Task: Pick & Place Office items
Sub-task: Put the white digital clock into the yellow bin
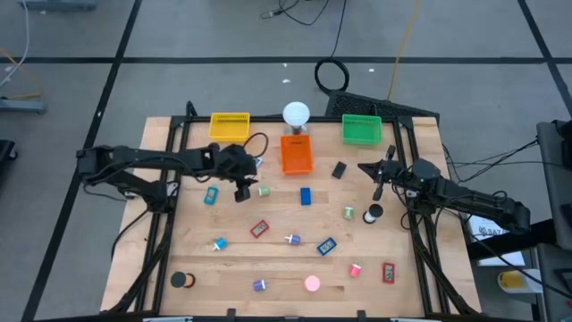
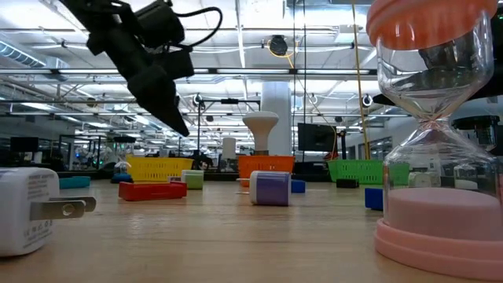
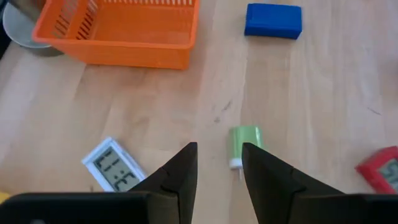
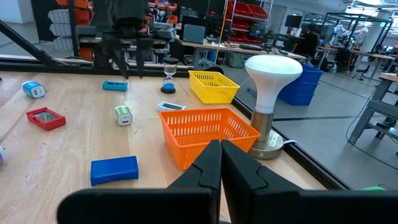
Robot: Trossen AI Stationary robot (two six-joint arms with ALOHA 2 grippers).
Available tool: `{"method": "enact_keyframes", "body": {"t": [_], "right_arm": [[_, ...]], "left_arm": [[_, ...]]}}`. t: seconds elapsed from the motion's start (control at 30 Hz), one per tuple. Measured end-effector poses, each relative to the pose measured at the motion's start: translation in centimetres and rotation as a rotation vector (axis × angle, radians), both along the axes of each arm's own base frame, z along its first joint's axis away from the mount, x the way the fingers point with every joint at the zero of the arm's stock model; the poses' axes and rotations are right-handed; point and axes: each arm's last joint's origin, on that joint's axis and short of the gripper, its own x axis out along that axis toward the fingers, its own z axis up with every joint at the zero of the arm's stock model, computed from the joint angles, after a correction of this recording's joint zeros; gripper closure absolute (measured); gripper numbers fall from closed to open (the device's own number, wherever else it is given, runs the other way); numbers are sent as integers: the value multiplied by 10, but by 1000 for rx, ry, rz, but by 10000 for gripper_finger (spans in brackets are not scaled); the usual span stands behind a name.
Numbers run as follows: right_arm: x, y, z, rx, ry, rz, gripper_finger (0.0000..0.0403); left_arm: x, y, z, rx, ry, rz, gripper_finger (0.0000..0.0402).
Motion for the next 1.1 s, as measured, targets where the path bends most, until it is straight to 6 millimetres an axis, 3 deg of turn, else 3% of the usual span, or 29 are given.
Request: {"method": "enact_keyframes", "body": {"t": [0.17,0.37,0.67,0.87,1.1], "right_arm": [[0,0,0,0,0,0,403],[0,0,0,0,0,0,403],[0,0,0,0,0,0,403],[0,0,0,0,0,0,403],[0,0,0,0,0,0,403]], "left_arm": [[12,22,-4,-35,41,75,272],[16,61,-8,-178,130,200,264],[28,103,5,-202,237,339,166],[44,114,-1,-251,345,399,124],[51,107,-10,-216,439,427,127]]}}
